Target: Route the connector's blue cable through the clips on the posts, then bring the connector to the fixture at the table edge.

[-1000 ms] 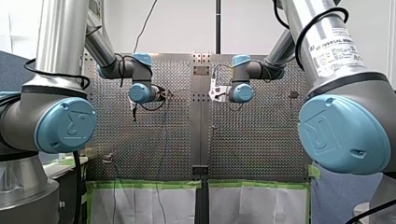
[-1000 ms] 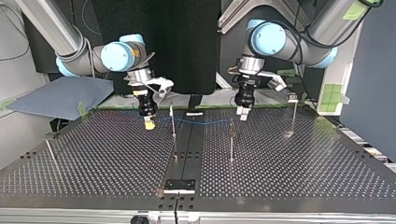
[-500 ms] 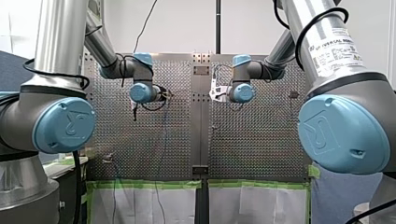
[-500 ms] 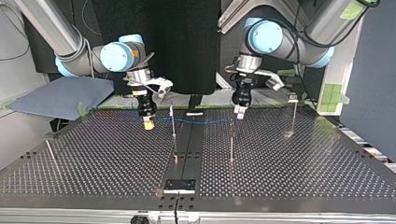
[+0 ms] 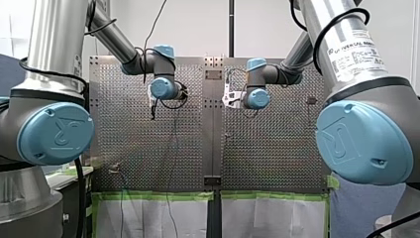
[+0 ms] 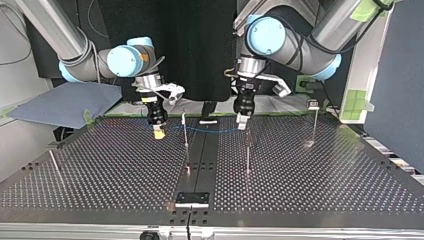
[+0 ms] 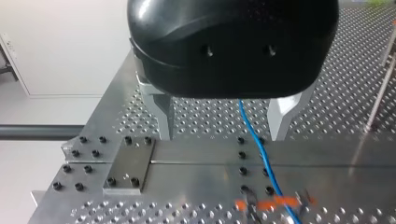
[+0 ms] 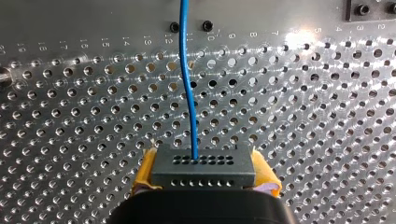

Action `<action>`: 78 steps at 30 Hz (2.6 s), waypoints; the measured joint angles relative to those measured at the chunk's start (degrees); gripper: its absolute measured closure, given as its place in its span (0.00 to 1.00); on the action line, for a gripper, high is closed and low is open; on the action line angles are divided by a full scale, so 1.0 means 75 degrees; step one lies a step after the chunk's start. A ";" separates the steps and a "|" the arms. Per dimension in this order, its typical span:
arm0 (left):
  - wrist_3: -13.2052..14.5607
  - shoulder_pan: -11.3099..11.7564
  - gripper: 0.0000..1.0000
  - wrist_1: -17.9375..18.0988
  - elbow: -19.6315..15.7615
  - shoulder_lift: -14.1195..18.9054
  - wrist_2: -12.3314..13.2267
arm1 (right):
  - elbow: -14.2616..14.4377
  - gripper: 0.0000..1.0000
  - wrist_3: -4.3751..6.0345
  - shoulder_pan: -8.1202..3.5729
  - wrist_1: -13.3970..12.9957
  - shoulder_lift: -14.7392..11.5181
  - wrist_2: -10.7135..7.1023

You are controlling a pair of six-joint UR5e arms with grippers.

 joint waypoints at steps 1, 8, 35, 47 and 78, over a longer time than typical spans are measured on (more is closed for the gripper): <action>-0.0034 -0.0063 0.00 -0.0059 0.0064 -0.0025 -0.0064 | 0.0001 1.00 0.0001 -0.0002 0.0000 0.0000 -0.0001; -0.0226 -0.0549 0.00 -0.0544 0.0527 -0.0427 -0.0549 | 0.0000 1.00 0.0002 -0.0011 -0.0006 0.0000 -0.0002; -0.0508 -0.1070 0.00 -0.0452 0.1443 -0.1343 -0.1868 | 0.0003 1.00 0.0001 -0.0035 0.0078 0.0003 -0.0022; -0.0510 -0.0966 0.00 -0.0438 0.1641 -0.1431 -0.1999 | 0.0001 1.00 0.0002 -0.0034 0.0079 0.0003 -0.0028; -0.0342 -0.0786 0.00 -0.0359 0.2065 -0.1800 -0.2161 | 0.0000 1.00 -0.0043 -0.0034 0.0119 -0.0001 -0.0035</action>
